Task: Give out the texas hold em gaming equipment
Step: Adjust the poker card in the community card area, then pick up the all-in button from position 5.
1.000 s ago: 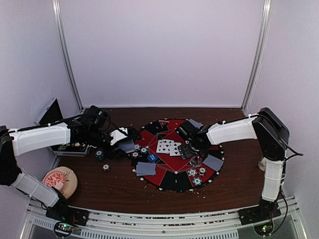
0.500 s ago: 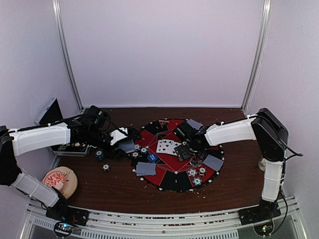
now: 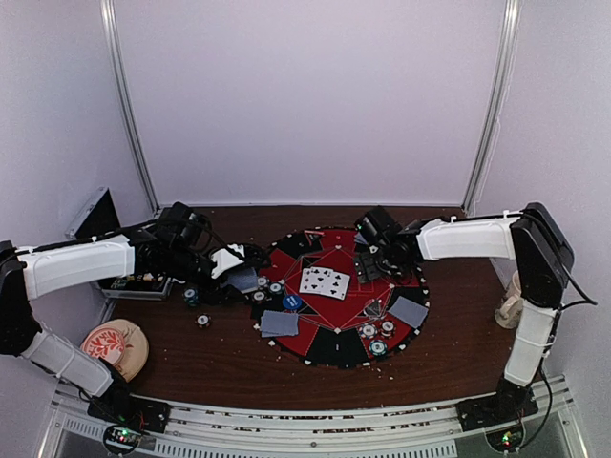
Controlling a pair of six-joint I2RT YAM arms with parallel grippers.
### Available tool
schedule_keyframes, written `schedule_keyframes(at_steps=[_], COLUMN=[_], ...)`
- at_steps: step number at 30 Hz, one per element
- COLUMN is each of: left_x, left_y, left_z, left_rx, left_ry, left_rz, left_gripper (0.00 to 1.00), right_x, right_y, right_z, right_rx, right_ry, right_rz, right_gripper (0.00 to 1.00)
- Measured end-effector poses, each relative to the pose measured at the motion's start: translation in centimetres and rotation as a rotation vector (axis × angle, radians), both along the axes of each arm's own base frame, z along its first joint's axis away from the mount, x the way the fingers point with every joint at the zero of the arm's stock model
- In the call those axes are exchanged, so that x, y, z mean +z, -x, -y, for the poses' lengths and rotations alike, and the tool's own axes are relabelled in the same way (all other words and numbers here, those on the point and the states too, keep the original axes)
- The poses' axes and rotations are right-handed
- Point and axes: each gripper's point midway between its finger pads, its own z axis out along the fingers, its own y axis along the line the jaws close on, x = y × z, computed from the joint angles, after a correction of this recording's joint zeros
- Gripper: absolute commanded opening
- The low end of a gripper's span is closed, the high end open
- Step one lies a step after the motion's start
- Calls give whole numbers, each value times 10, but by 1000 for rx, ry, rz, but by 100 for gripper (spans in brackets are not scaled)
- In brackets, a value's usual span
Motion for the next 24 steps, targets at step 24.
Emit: schedule_keyframes(at_steps=[24], left_x=[2], left_y=[3], left_z=[-4], left_rx=[9], left_ry=[1], left_rz=[10], left_gripper=[54], right_x=[-24], right_y=[-152], right_z=[-127], right_rx=[59], right_ry=[-255], right_rz=[136], right_gripper=[100])
